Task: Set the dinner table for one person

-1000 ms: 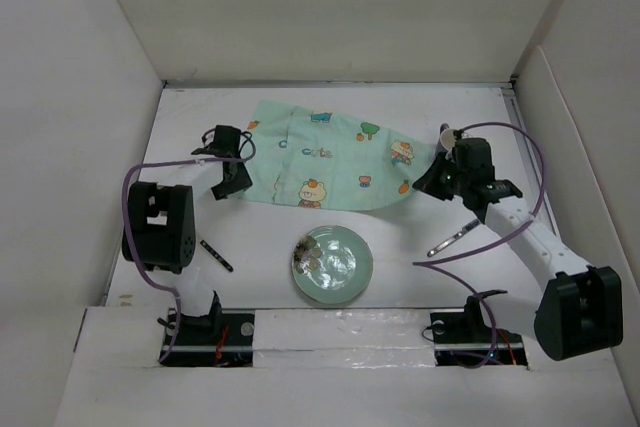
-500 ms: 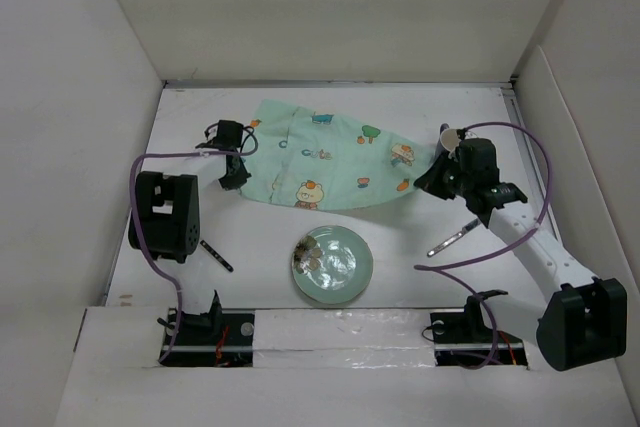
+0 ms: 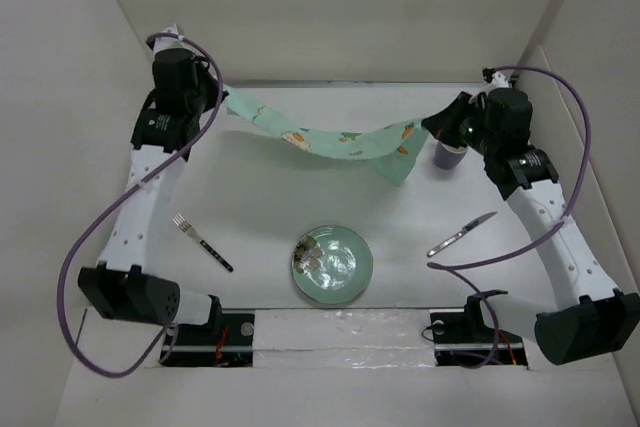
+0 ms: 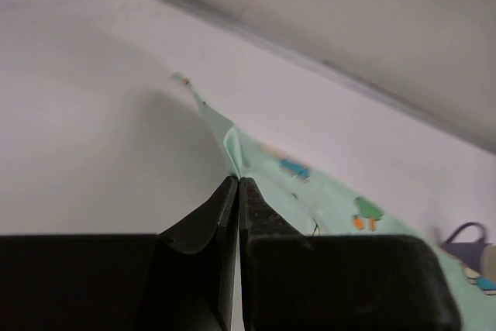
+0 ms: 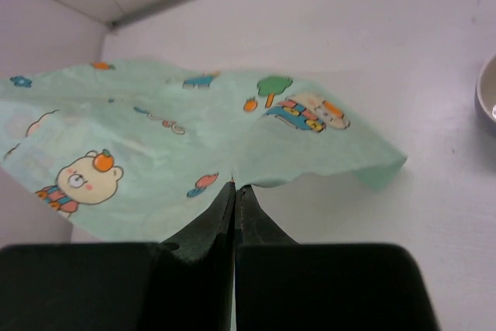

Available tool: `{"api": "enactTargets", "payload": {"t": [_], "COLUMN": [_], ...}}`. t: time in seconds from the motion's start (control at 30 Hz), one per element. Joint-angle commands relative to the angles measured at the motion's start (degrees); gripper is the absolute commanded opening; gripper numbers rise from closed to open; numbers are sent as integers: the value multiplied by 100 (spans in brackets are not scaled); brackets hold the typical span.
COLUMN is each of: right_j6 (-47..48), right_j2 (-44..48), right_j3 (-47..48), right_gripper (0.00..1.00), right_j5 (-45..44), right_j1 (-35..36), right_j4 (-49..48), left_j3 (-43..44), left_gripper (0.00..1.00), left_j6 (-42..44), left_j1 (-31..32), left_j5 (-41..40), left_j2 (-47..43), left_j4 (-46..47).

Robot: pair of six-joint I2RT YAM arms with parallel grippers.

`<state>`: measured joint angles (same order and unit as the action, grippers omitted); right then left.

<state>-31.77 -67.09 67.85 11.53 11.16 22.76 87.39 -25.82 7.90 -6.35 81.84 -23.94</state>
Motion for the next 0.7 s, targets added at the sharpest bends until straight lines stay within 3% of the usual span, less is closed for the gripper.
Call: {"api": "enactTargets", "payload": {"t": [0.0, 0.2, 0.27, 0.3, 0.43, 0.53, 0.67], "right_j6": [-145, -189, -224, -259, -426, -584, -576], "right_j2": [-22, -1199, -2163, -2168, -3186, -3783, -3751], "right_j3": [552, 1562, 2332, 2677, 4312, 5489, 5485], "right_gripper": [0, 0, 0, 0, 0, 0, 0], "right_j5": [7, -45, 59, 60, 235, 376, 420], "right_j1": [-122, -245, -394, -395, -509, -570, -571], "right_j4": [-79, -623, -686, -686, -441, -256, -334], "left_j3": [391, 1358, 2347, 2352, 4105, 4190, 3585], "left_gripper": [0, 0, 0, 0, 0, 0, 0], "left_j6": [-115, -81, -273, -274, -590, -976, -890], "left_j1": [-8, -69, -384, -473, -842, -1176, -1309], "left_j5": [107, 221, 597, 843, 1363, 1943, 1988], "left_j2": [-362, 550, 1372, 1378, 2186, 2188, 1801], "left_j4": [-58, 65, -13, -14, -225, 107, 398]}}
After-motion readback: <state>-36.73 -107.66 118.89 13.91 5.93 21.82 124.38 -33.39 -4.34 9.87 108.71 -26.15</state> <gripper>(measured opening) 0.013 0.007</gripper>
